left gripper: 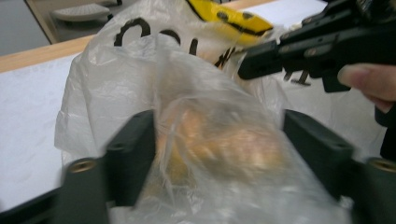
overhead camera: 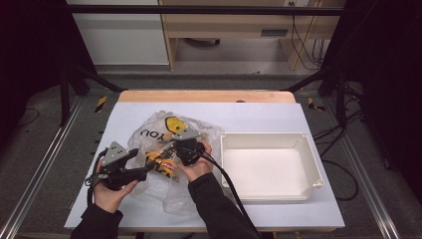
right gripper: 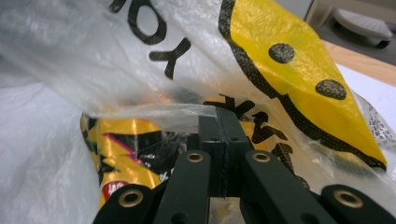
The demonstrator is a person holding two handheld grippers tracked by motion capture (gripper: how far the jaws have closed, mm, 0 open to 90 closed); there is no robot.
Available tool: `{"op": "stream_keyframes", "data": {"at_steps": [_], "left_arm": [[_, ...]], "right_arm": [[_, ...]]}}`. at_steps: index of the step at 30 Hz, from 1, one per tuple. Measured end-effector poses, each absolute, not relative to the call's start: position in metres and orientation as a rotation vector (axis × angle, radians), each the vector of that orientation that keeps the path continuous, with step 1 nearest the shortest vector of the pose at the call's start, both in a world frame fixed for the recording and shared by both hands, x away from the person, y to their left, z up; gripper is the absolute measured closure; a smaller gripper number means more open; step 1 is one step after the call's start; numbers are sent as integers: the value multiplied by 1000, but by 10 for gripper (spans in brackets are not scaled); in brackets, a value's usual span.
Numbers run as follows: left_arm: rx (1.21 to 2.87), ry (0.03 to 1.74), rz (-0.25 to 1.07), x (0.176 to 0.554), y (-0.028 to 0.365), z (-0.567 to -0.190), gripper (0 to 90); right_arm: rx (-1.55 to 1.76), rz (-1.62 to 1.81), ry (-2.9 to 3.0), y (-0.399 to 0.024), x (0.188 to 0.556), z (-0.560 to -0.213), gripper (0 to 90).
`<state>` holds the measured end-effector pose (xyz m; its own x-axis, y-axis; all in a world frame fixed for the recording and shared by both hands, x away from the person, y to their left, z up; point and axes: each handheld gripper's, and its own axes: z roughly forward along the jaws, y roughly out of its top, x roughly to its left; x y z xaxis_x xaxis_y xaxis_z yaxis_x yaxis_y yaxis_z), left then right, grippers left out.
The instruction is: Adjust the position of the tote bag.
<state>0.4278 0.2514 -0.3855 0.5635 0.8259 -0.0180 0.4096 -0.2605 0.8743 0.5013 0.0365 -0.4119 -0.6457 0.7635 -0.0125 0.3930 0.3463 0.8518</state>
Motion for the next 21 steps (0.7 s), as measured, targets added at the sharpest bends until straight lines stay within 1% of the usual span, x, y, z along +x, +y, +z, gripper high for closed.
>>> {"op": "stream_keyframes", "data": {"at_steps": [1,2,4,5,8,13,15,21], "left_arm": [[1873,999,564,427,253,-385,397],[1872,992,555,426,255,-384,487],[1867,988,540,424,259,-383,607],[1865,988,536,424,260,-383,689],[1861,995,526,424,261,-383,789],[1865,1003,526,424,260,-383,858],[1861,1009,521,424,259,-383,866],[1859,1005,542,424,257,-383,870]], "right_arm": [[1013,1233,2222,35,501,-411,882],[1008,1248,2225,34,500,-410,827],[982,1289,2224,29,494,-406,752],[951,1331,2206,25,488,-402,706],[875,1424,2198,18,471,-395,637],[760,1584,2276,18,437,-391,625],[730,1634,2313,25,426,-396,622],[695,1656,2421,51,417,-419,578]]}}
